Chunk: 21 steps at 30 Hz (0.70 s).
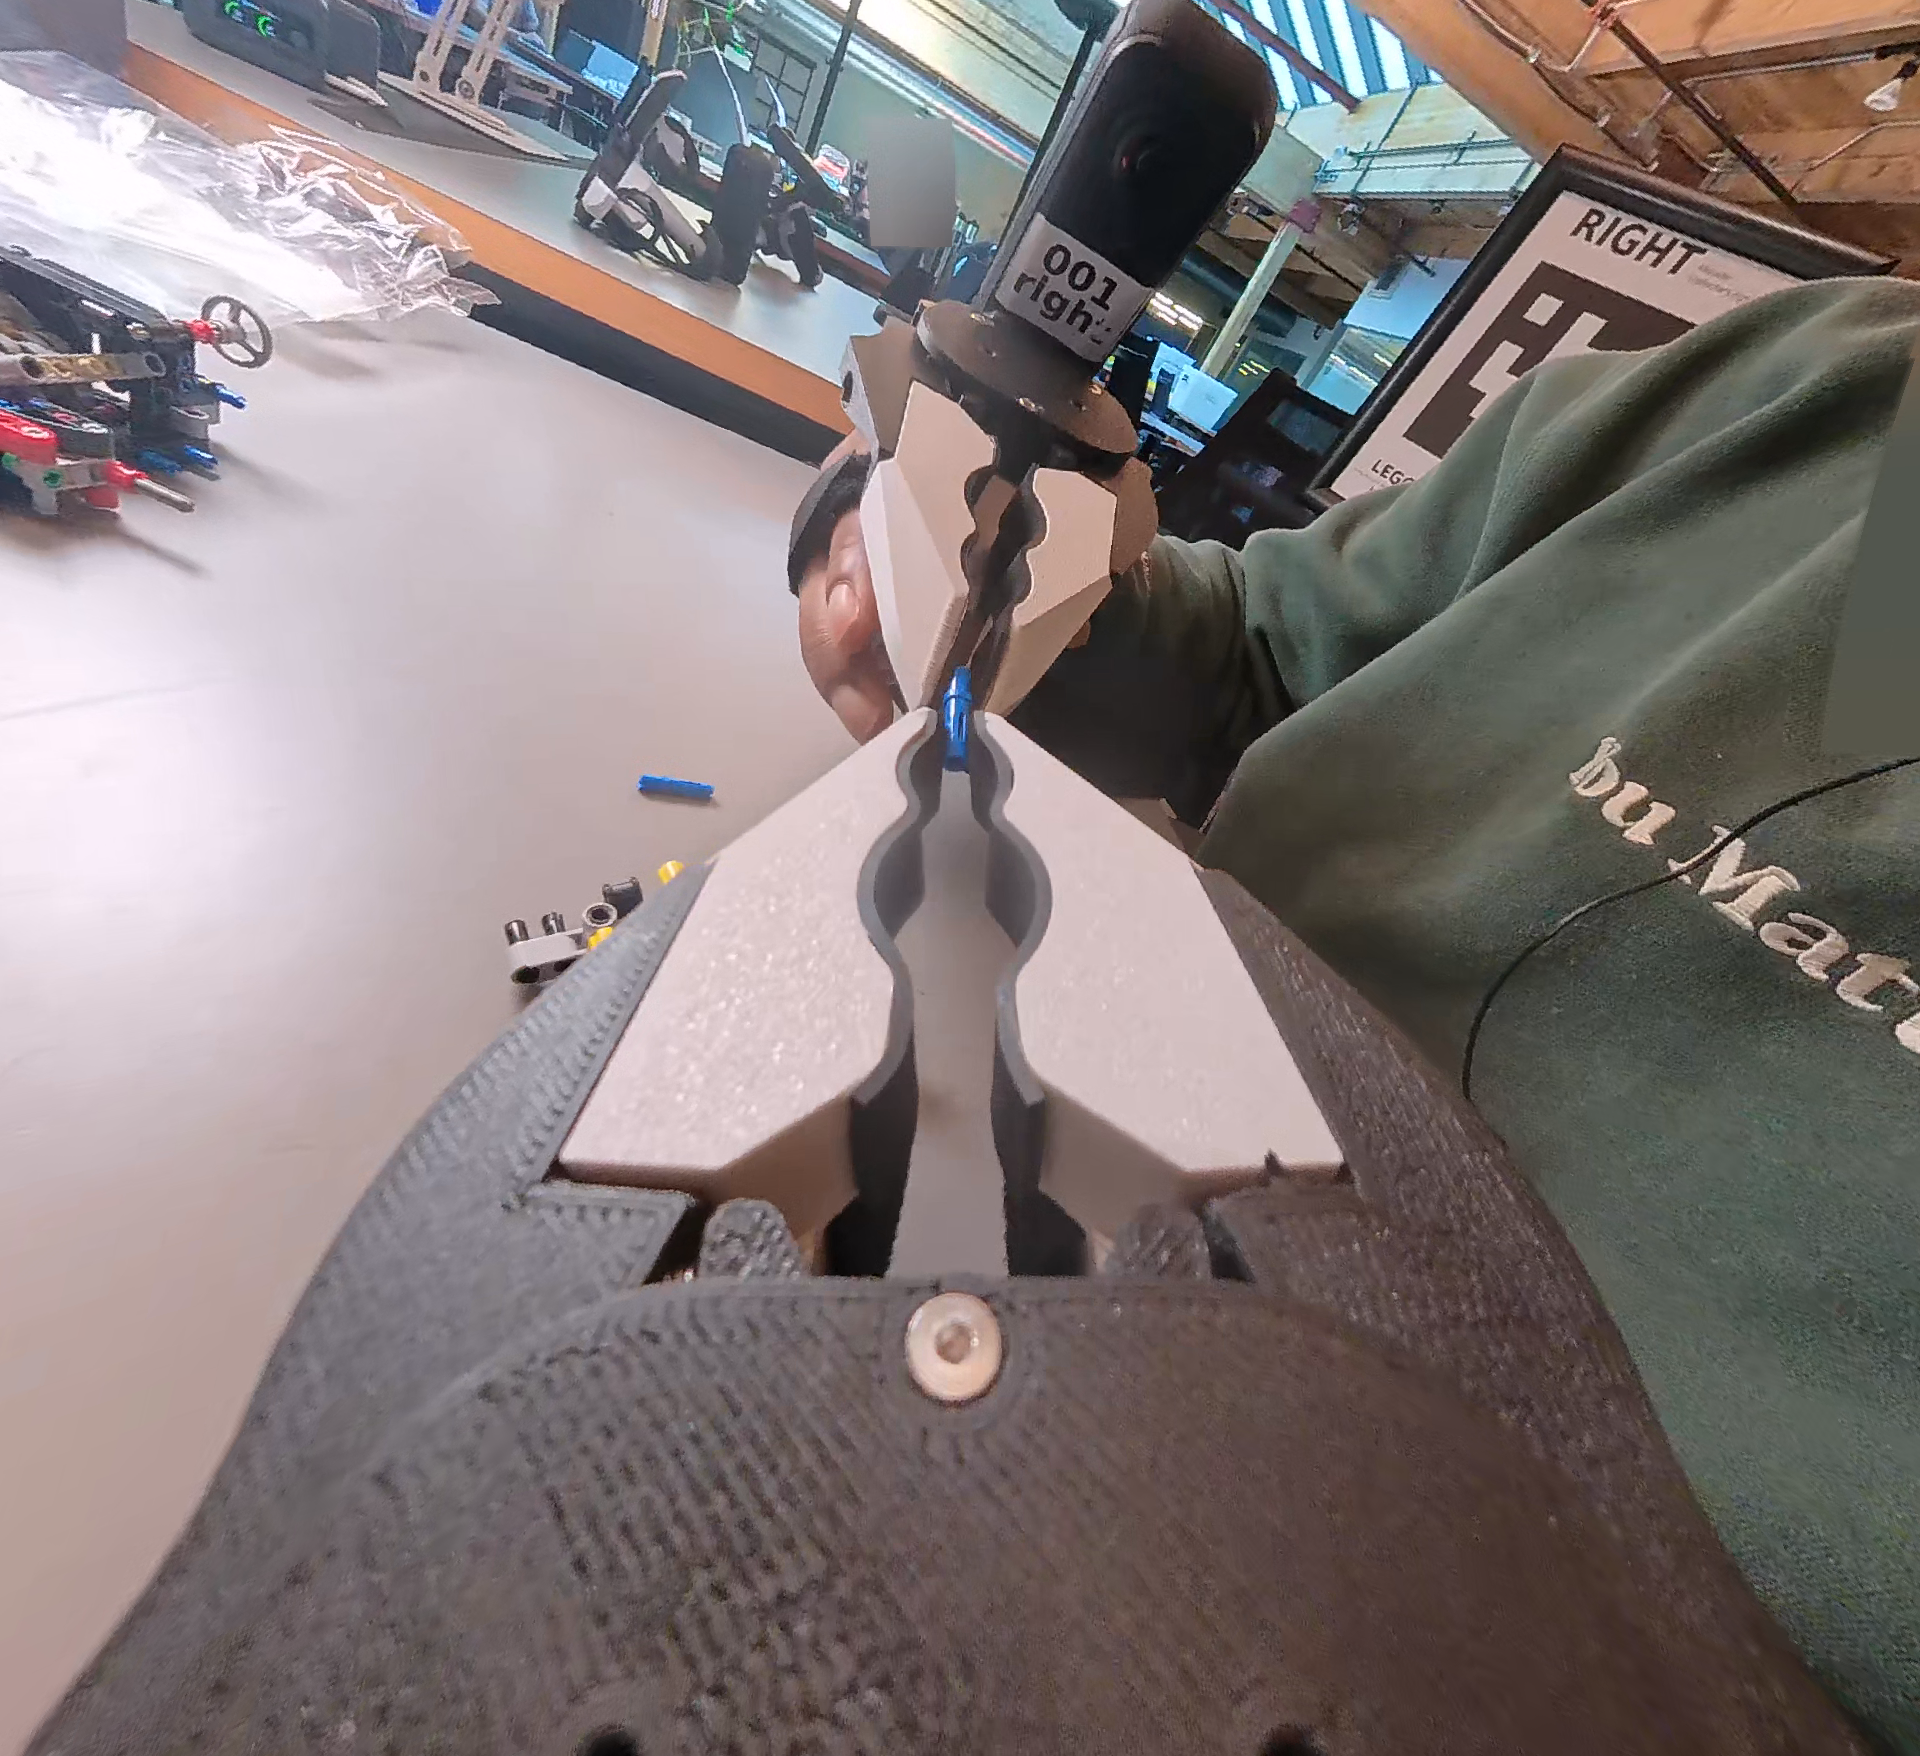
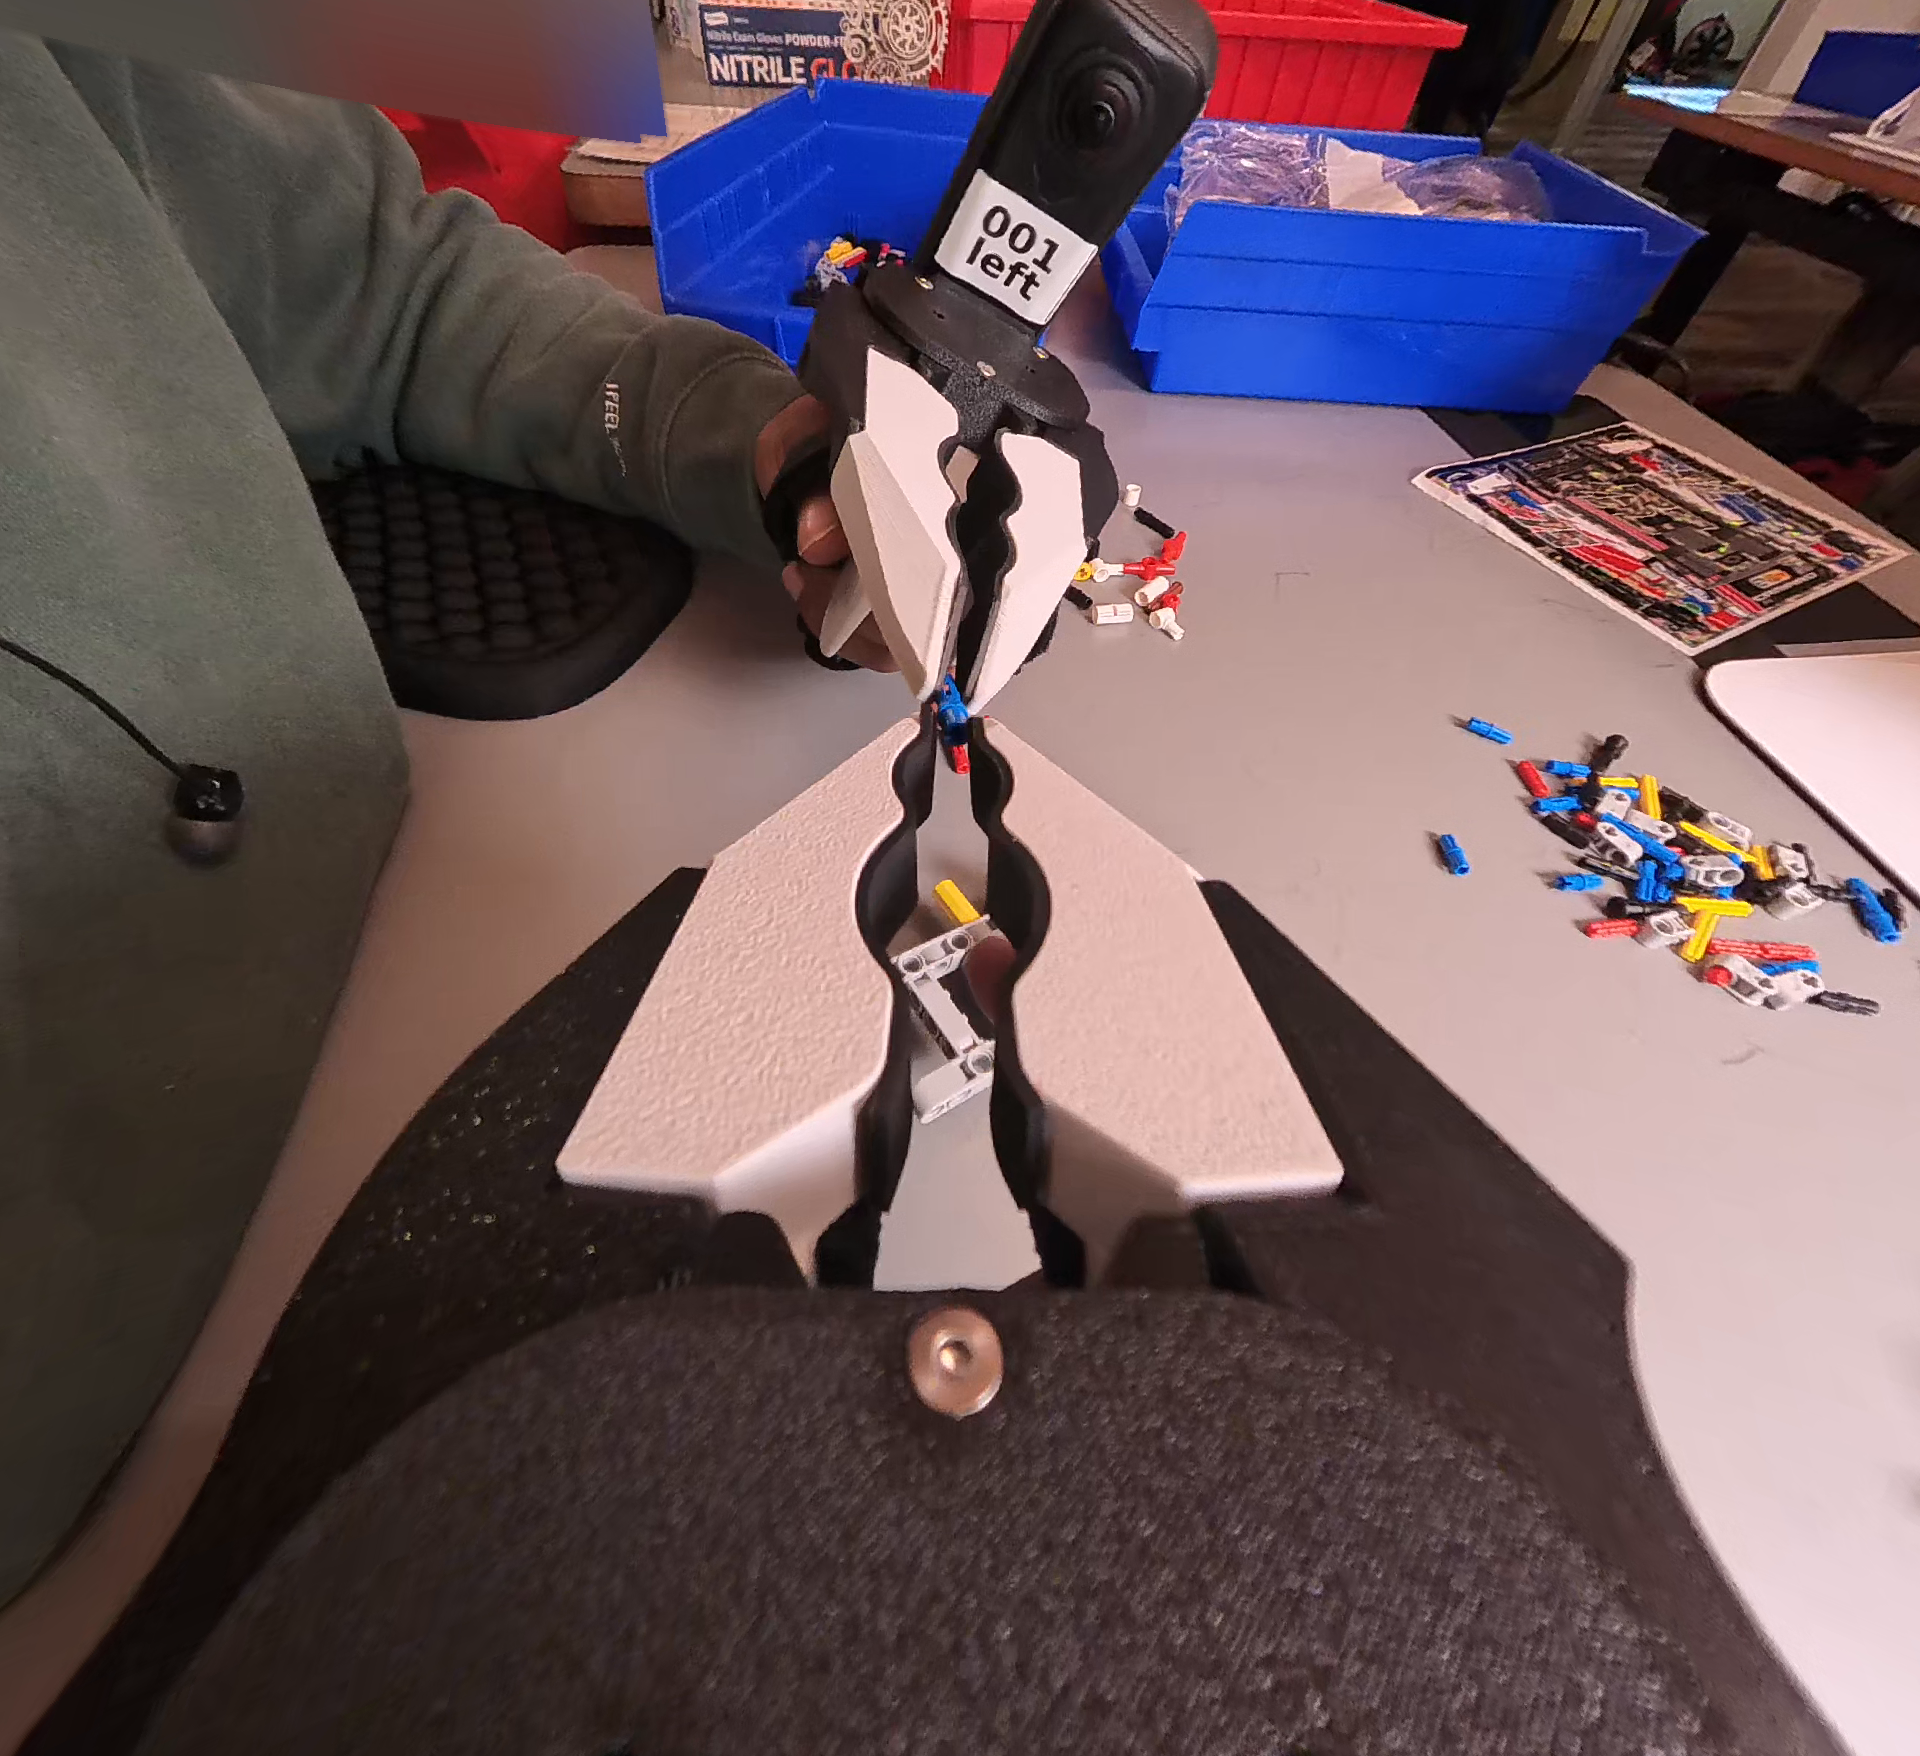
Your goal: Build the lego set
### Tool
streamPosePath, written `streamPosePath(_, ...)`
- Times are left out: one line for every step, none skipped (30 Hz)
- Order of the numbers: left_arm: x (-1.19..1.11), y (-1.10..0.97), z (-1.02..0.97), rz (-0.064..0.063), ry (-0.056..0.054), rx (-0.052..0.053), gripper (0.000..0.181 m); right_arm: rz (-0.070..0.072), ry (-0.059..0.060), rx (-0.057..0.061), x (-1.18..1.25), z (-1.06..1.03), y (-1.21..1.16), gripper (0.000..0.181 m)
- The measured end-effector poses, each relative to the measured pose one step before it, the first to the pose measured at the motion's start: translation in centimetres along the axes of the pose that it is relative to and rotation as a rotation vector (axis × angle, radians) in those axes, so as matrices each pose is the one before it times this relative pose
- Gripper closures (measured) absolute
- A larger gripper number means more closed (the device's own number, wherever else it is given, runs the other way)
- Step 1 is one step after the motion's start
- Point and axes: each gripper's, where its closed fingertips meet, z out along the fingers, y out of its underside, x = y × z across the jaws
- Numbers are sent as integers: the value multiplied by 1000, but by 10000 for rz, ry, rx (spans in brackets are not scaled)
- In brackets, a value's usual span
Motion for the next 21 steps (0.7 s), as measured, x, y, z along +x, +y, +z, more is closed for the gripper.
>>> streamPosePath(-137, 13, 17, 3, -75, -4, 179, 47, 17, 10, 120, -10, -54, 176)
streamPosePath(-133, 38, 11, -7, -53, -9, 179, 38, -2, 59, 92, -16, -164, 174)
streamPosePath(-44, -57, -16, -27, 13, 44, 179, 49, 10, 67, 117, -37, -209, 176)
streamPosePath(20, -143, -41, -30, 25, 89, 179, 34, -62, -8, 9, -18, -116, 178)
streamPosePath(4, -115, -16, 16, -8, 59, 179, 5, -25, -37, 47, -20, -92, 178)
streamPosePath(25, -109, -12, 53, -18, 44, 179, -56, -11, -24, 30, -18, -91, 178)
streamPosePath(38, -145, -19, 35, -1, 69, 179, -29, -4, 25, 48, -25, -147, 178)
streamPosePath(51, -175, -39, -5, 30, 85, 179, 45, -21, 89, 41, -25, -221, 178)
streamPosePath(50, -160, -58, -18, 39, 81, 179, 52, -29, 100, 49, -14, -186, 178)
streamPosePath(10, -140, -81, -7, 21, 79, 179, 21, 33, 81, 137, -10, -124, 175)
streamPosePath(9, -129, -80, -14, 22, 83, 179, -6, 25, 2, 139, -10, 24, 174)
streamPosePath(8, -115, -61, -30, 27, 67, 179, 13, -19, -19, 49, -6, 58, 174)
streamPosePath(-17, -36, -26, -17, 6, 19, 179, 31, -18, 29, 8, 9, 5, 174)
streamPosePath(-40, 39, 7, 16, -16, -21, 179, 23, -16, 41, -23, 22, -14, 176)
streamPosePath(-29, 25, 19, 23, -16, -13, 179, -5, -23, 11, -54, 39, 28, 177)
streamPosePath(-15, -15, -12, -7, 2, 25, 179, -18, 13, 10, -6, 31, 20, 177)
streamPosePath(-13, -22, -18, -36, 21, 23, 179, 4, 18, 14, 37, -4, -6, 177)
streamPosePath(-15, 14, 12, -17, 14, -2, 179, 27, -12, -18, 3, 4, 23, 177)
streamPosePath(-22, 0, 4, 13, -6, 6, 179, 4, 8, -2, 30, 3, 13, 177)
streamPosePath(-14, 0, 4, 6, -4, 7, 179, 10, 7, 18, 17, 1, -1, 177)
streamPosePath(2, -2, 3, -5, 5, -1, 179, 29, -14, 13, -3, 0, 6, 178)
